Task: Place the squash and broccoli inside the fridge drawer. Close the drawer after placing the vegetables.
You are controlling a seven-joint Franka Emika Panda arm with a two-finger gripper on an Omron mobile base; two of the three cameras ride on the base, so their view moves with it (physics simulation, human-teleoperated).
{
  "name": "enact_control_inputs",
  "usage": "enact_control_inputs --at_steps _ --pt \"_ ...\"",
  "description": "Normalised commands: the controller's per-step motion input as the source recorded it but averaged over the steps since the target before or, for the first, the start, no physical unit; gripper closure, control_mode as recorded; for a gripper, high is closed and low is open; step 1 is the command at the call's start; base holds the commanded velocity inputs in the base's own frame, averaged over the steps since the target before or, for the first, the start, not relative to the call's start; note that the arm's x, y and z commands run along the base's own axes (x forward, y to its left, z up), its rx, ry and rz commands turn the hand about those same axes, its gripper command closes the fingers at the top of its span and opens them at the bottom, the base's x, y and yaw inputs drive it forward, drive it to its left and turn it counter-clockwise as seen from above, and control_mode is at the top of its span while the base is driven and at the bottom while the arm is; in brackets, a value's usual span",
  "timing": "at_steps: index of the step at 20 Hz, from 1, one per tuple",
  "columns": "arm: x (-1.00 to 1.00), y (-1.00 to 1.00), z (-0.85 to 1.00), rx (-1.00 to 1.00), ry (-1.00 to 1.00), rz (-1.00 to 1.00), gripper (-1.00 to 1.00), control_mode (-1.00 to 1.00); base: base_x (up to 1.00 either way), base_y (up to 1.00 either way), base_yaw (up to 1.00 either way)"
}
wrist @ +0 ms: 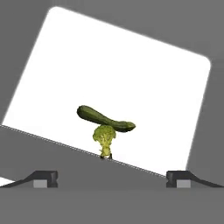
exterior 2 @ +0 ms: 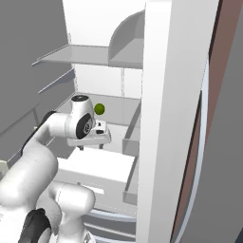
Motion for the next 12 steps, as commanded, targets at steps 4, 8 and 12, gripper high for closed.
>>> enact_control_inputs --at_steps 4,8,12 --pt "-1.00 0.01 0.35 0.03 -0.08 -0.09 -1.00 -1.00 0.00 0.00 0.00" --pt "-1.00 0.00 0.04 0.12 -0.02 -0.19 -1.00 -1.00 0.00 0.00 0.00" --pt "-1.00 0.00 0.00 0.12 0.00 -0.17 -1.00 -1.00 0.00 0.00 0.00"
